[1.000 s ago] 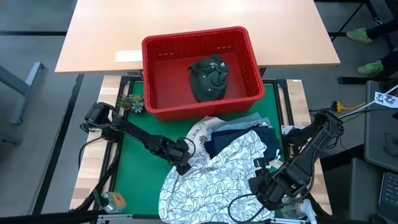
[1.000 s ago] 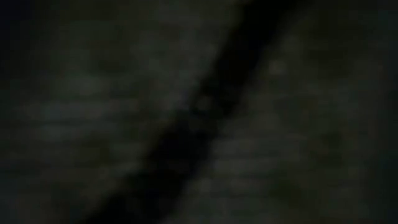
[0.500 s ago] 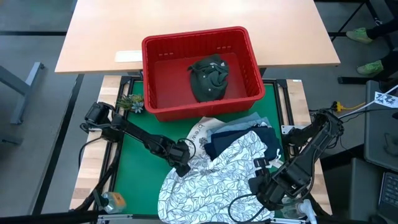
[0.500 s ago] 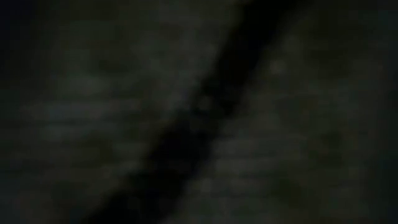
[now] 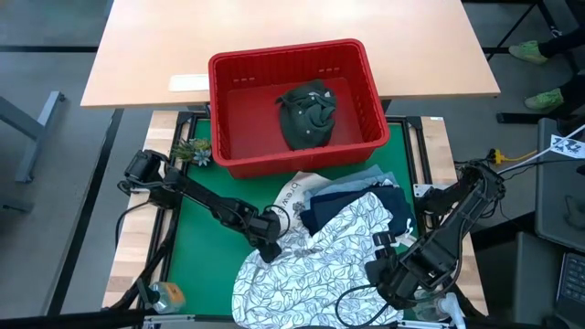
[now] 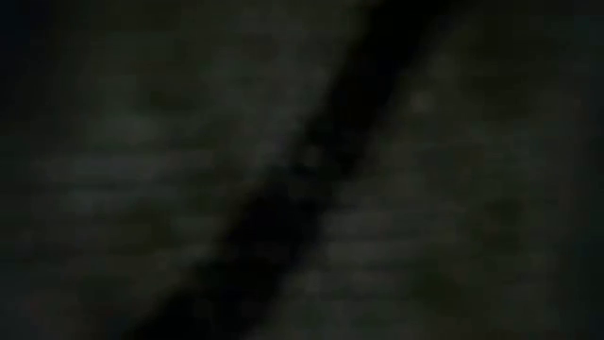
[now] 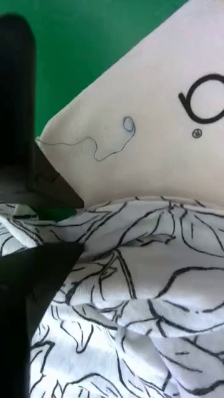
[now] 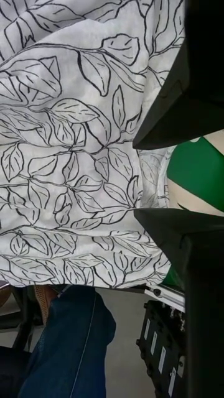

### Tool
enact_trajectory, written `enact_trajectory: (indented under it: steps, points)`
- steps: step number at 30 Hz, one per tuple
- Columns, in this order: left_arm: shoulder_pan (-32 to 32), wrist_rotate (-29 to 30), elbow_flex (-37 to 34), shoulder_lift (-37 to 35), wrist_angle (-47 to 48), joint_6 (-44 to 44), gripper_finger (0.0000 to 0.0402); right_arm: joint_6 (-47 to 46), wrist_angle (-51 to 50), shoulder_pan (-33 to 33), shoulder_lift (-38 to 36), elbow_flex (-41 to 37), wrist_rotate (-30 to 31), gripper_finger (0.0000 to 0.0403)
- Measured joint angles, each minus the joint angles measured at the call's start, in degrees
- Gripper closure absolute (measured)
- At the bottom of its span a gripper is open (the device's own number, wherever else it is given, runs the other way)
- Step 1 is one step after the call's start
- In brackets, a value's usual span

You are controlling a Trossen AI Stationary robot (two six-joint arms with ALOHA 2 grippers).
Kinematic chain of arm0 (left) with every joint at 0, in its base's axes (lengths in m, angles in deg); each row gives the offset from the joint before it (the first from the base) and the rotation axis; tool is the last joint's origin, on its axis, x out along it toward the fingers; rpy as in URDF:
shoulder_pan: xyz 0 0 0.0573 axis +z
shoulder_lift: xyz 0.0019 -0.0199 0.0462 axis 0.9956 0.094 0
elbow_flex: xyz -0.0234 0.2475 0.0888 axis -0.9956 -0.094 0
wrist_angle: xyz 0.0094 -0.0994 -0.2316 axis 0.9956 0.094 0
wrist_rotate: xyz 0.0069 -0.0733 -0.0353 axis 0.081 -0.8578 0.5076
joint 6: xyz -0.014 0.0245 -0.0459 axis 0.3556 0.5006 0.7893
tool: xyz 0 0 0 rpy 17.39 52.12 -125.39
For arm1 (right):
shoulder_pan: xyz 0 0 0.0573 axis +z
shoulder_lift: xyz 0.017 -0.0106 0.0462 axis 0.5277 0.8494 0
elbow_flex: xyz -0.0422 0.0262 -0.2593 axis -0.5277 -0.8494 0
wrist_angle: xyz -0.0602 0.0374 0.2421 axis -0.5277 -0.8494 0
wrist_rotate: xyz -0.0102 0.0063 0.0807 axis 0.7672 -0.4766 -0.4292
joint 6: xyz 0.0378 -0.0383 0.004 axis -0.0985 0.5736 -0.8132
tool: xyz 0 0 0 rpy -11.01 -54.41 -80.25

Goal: Fold laundry
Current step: Fold the patterned white shirt

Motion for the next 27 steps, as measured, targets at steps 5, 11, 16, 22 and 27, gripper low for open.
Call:
enact_trajectory:
  steps: [5, 11, 16, 22, 27]
  points:
    - [0.00, 0.01, 0.00, 0.00, -0.01, 0.00, 0.0275, 0.00, 0.00, 0.00, 0.00, 0.00, 0.00, 0.0240]
    - [0.00, 0.13, 0.00, -0.02, -0.12, -0.02, 0.0298, 0.00, 0.00, 0.00, 0.00, 0.00, 0.09, 0.0240]
    - [0.00, 0.14, 0.02, -0.02, -0.55, -0.04, 0.0372, 0.29, -1.13, -0.39, 0.00, 0.00, 4.07, 0.0240]
    - [0.00, 0.16, 0.02, -0.49, -0.28, -0.04, 0.0398, 3.49, -6.00, -4.78, 0.00, -0.03, 4.50, 0.0240]
    - [-0.02, 1.02, 0.04, -3.74, 1.27, -0.98, 0.0400, 8.94, -5.72, -10.15, 0.02, -1.80, 4.50, 0.0240]
